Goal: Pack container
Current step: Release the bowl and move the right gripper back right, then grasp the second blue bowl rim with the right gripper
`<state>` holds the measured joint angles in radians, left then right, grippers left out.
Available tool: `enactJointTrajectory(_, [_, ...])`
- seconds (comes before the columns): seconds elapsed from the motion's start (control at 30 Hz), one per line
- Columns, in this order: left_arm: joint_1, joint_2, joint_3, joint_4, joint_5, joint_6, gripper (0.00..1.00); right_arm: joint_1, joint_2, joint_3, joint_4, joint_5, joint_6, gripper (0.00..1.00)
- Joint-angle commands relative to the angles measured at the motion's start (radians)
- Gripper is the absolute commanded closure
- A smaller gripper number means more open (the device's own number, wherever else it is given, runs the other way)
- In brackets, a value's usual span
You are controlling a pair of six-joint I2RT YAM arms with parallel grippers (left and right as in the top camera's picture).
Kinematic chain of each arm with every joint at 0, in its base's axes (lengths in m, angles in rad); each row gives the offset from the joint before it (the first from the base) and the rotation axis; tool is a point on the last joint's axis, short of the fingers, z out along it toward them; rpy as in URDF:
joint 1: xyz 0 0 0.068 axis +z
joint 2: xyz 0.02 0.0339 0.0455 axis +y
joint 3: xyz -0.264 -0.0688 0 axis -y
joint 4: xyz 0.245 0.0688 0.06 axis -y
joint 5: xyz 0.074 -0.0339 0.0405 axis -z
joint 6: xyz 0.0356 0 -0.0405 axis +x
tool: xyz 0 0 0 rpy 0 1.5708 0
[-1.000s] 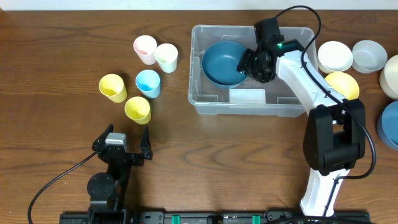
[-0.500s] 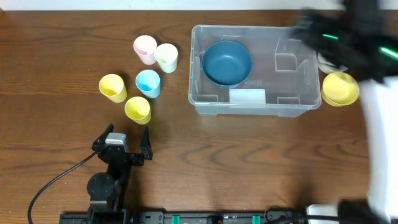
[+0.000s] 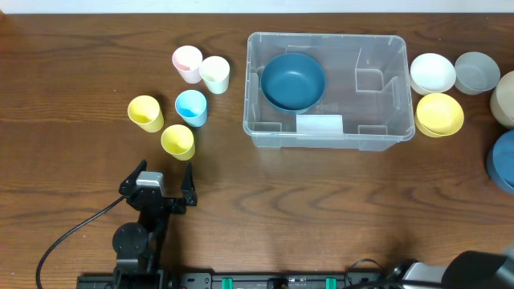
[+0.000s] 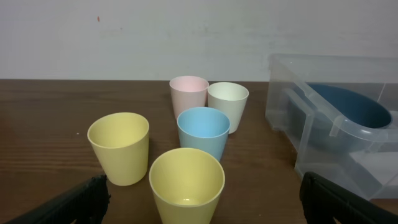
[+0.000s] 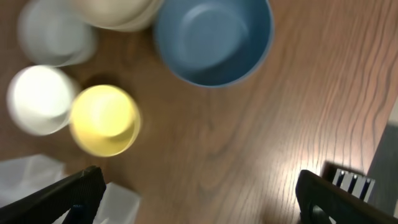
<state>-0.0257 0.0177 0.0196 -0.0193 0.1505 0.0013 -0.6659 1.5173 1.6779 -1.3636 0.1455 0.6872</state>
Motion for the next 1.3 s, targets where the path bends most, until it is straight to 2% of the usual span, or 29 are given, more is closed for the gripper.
enactJointTrajectory(0.0, [0.007,0.000,-0.015,-0.037,0.021,0.013,0.02,-0.074,0.021,-0.108,0.052,-0.058,-0.013,0.01])
enactJointTrajectory(0.27, [0.007,0.000,-0.015,-0.037,0.021,0.013,0.02,-0.157,0.052,-0.301,0.252,-0.093,-0.024,0.01])
enactJointTrajectory(0.67, [0.007,0.000,-0.015,-0.037,0.021,0.013,0.02,-0.206,0.182,-0.305,0.446,-0.097,-0.080,0.01])
enactJointTrajectory(1.0, [0.007,0.000,-0.015,-0.037,0.022,0.013,0.02,-0.214,0.397,-0.305,0.499,-0.097,-0.048,0.01])
enactJointTrajectory(1.23, [0.007,0.000,-0.015,-0.037,0.021,0.013,0.02,-0.233,0.418,-0.305,0.520,-0.089,-0.030,0.01])
enactJointTrajectory(1.27, [0.007,0.000,-0.015,-0.037,0.021,0.013,0.02,-0.236,0.418,-0.305,0.520,-0.085,-0.029,0.05])
